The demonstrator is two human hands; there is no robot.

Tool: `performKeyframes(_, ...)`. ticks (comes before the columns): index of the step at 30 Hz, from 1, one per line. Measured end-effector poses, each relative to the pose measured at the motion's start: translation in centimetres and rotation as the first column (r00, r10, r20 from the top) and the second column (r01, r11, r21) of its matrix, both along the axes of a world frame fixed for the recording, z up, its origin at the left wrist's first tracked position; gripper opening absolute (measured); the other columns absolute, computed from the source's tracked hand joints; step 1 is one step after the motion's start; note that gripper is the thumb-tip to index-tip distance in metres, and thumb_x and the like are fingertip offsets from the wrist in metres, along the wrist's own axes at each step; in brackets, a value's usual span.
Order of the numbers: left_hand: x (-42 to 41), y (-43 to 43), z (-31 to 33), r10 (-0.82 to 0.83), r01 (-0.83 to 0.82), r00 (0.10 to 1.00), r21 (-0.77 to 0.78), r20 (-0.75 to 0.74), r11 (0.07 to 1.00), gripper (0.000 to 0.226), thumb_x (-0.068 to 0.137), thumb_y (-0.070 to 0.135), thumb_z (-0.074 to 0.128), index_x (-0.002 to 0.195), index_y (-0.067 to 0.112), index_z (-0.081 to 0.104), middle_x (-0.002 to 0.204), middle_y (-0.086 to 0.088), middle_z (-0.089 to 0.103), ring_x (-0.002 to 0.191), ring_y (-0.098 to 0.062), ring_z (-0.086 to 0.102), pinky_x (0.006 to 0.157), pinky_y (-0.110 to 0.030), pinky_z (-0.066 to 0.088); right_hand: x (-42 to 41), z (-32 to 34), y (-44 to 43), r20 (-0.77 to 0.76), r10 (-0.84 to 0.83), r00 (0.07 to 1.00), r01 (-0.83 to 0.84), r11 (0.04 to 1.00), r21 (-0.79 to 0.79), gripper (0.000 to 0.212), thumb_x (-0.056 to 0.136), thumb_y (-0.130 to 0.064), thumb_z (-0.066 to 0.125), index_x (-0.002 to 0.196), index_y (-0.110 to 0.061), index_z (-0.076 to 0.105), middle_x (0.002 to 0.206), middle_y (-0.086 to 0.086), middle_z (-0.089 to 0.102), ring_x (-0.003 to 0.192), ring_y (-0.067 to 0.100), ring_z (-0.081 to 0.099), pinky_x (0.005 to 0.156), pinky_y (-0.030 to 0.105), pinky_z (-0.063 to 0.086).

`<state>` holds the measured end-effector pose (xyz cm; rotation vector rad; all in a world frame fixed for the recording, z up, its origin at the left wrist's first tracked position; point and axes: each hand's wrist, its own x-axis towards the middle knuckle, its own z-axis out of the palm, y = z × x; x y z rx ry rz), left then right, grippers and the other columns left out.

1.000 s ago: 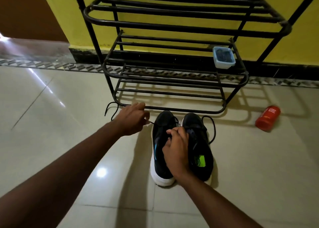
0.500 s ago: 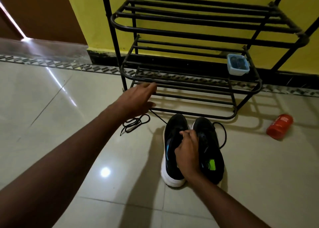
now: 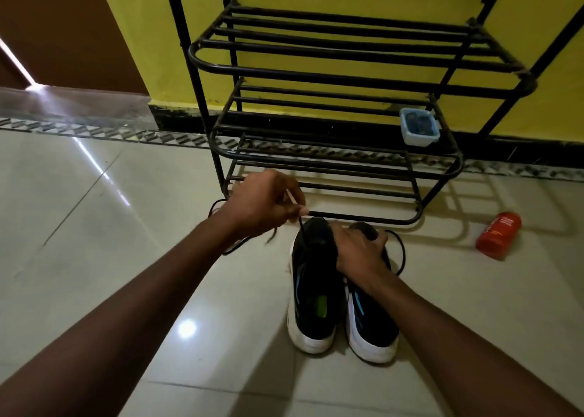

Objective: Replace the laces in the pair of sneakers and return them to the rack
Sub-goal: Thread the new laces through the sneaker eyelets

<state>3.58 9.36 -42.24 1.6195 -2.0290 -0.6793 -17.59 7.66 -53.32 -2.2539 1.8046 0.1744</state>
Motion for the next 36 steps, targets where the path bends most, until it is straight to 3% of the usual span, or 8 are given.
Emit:
performKeyframes(4, -0.9, 0.9, 2.1, 0.076, -0.063, 0.939, 0.049, -0.335, 0.997, 0.008, 0.089, 0.022, 0.076, 0.09, 0.014, 0.074, 0.074, -0.001, 0.075, 0.071, -0.015, 0.074, 0.075, -0.042, 0.063, -0.9, 2.5, -0.9, 0.27, -0.106, 0.957, 0.109, 0.994, 0.006, 0.032, 0.084, -0.022, 0.06, 0.112, -0.032, 0.049, 0.094, -0.002, 0.063, 0.093, 0.023, 0.057, 0.089, 0.043, 0.036)
performKeyframes(9, -2.0, 2.2, 6.1, 0.169, -0.122, 0.805, 0.12, -0.569, 0.985, 0.015, 0.089, 0.012, 0.075, 0.102, 0.006, 0.071, 0.078, -0.014, 0.075, 0.069, -0.024, 0.071, 0.072, -0.04, 0.06, -1.9, 10.0, -0.7, 0.651, -0.244, 0.719, 0.164, 0.969, 0.182, 0.005, 0.086, -0.011, 0.066, 0.085, -0.016, 0.066, 0.059, 0.006, 0.068, 0.049, 0.018, 0.062, 0.05, 0.028, 0.05)
performKeyframes(15, -2.6, 4.1, 11.1, 0.159, -0.066, 0.762, 0.169, -0.628, 0.983, 0.014, 0.093, 0.013, 0.071, 0.105, 0.006, 0.071, 0.086, -0.014, 0.076, 0.07, -0.019, 0.069, 0.067, -0.032, 0.055, -3.5, 19.2, 0.9, 0.832, -0.381, 0.403, 0.132, 0.924, 0.359, 0.007, 0.093, -0.003, 0.065, 0.09, -0.001, 0.07, 0.065, 0.01, 0.064, 0.05, 0.015, 0.053, 0.05, 0.026, 0.041)
performKeyframes(22, -2.0, 5.2, 14.5, 0.144, 0.095, 0.695, 0.289, -0.704, 0.953, 0.025, 0.105, 0.011, 0.047, 0.118, 0.002, 0.066, 0.108, -0.017, 0.075, 0.102, -0.03, 0.073, 0.089, -0.043, 0.058, -3.3, 23.8, 2.5, 0.853, -0.522, -0.023, -0.018, 0.853, 0.521, 0.031, 0.096, 0.009, 0.035, 0.111, 0.008, 0.062, 0.093, 0.022, 0.074, 0.077, 0.025, 0.074, 0.071, 0.032, 0.055)
performKeyframes(26, -1.9, 5.5, 14.6, 0.131, 0.052, 0.72, 0.241, -0.681, 0.969, 0.022, 0.099, -0.001, 0.053, 0.118, -0.003, 0.063, 0.106, -0.018, 0.076, 0.101, -0.03, 0.074, 0.089, -0.042, 0.06, -3.0, 23.8, 3.2, 0.898, -0.438, -0.038, 0.05, 0.897, 0.439, 0.023, 0.09, 0.017, 0.055, 0.11, 0.009, 0.065, 0.097, 0.025, 0.074, 0.089, 0.029, 0.076, 0.075, 0.029, 0.062)
performKeyframes(30, -2.7, 5.6, 14.6, 0.224, -0.13, 0.707, 0.188, -0.671, 0.973, 0.018, 0.091, -0.003, 0.065, 0.108, -0.008, 0.066, 0.091, -0.019, 0.077, 0.087, -0.03, 0.077, 0.081, -0.047, 0.063, -2.8, 23.6, 3.7, 0.938, -0.345, -0.034, 0.231, 0.91, 0.344, 0.008, 0.088, 0.003, 0.071, 0.094, 0.007, 0.069, 0.079, 0.021, 0.074, 0.065, 0.022, 0.074, 0.054, 0.022, 0.055)
performKeyframes(32, -3.0, 5.5, 14.7, 0.252, -0.184, 0.704, 0.172, -0.663, 0.968, 0.015, 0.094, 0.004, 0.065, 0.104, -0.006, 0.067, 0.087, -0.02, 0.076, 0.081, -0.031, 0.077, 0.075, -0.045, 0.063, -2.9, 23.5, 3.6, 0.949, -0.284, 0.138, 0.316, 0.921, 0.229, 0.015, 0.09, -0.011, 0.073, 0.087, 0.003, 0.071, 0.069, 0.012, 0.068, 0.053, 0.015, 0.059, 0.048, 0.026, 0.046)
performKeyframes(36, -3.4, 5.0, 14.9, 0.247, -0.219, 0.815, 0.116, -0.525, 0.969, 0.021, 0.096, 0.027, 0.066, 0.096, 0.008, 0.074, 0.085, -0.009, 0.074, 0.068, -0.017, 0.07, 0.055, -0.024, 0.052, -2.9, 24.1, 3.2, 0.864, -0.192, 0.466, 0.326, 0.945, 0.034, 0.031, 0.1, -0.031, 0.06, 0.079, -0.01, 0.069, 0.086, 0.012, 0.067, 0.083, 0.029, 0.061, 0.068, 0.04, 0.049)
